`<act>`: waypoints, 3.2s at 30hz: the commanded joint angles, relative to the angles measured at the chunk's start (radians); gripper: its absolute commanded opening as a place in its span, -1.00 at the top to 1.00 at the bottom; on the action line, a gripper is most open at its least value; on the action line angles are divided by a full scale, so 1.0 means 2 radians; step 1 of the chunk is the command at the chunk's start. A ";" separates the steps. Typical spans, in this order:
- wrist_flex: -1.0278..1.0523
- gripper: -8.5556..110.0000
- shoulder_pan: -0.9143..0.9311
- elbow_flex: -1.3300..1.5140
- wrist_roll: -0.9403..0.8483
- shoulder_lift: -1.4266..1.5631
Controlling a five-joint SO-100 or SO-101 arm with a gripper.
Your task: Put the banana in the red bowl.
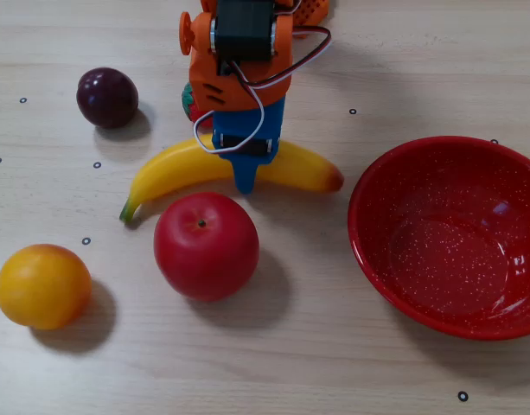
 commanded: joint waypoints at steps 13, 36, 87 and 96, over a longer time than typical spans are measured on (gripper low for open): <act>0.163 0.85 -0.018 -0.214 -0.034 0.185; 0.134 0.85 0.268 -0.367 -0.129 0.100; -0.059 0.85 0.228 -0.429 -0.202 0.052; -0.043 0.85 0.189 -0.255 -0.219 0.249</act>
